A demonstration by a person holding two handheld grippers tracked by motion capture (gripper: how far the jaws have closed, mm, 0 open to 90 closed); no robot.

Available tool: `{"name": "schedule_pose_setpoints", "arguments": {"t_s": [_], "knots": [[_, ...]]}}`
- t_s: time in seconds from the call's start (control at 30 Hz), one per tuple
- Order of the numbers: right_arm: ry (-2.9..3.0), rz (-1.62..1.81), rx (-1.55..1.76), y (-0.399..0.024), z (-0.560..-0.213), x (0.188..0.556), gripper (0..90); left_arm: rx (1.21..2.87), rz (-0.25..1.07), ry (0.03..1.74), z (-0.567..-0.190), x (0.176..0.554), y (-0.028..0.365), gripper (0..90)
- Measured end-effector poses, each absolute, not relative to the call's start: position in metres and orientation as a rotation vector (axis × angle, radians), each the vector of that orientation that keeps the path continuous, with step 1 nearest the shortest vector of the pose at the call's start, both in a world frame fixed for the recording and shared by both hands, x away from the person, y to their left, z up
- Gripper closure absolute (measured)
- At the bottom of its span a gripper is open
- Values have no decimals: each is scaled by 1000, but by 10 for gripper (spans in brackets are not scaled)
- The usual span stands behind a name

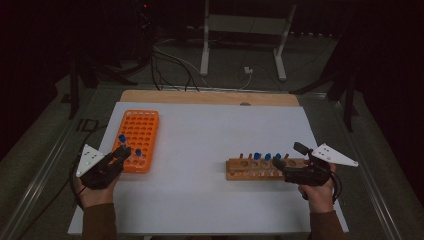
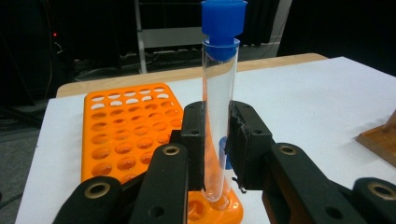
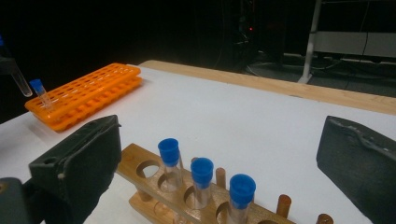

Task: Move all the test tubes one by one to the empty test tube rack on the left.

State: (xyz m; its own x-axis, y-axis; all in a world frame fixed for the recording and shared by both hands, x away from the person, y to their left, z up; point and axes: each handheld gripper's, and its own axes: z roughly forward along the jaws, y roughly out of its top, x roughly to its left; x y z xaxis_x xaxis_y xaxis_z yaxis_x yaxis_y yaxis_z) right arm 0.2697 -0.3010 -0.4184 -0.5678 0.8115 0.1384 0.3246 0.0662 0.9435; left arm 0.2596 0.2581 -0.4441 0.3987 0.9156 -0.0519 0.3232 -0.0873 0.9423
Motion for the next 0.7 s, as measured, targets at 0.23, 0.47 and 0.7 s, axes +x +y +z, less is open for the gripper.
{"name": "schedule_pose_setpoints", "arguments": {"t_s": [0.23,0.47,0.7], "knots": [[1930,1511,1126,-299,-419,269,5,1682,736,1125,-455,268,255,770],[1935,1518,1121,-298,-418,269,5,1709,727,1140,-463,273,255,770],[1940,1519,1120,-297,-419,269,5,1733,687,1184,-474,278,259,771]]}}
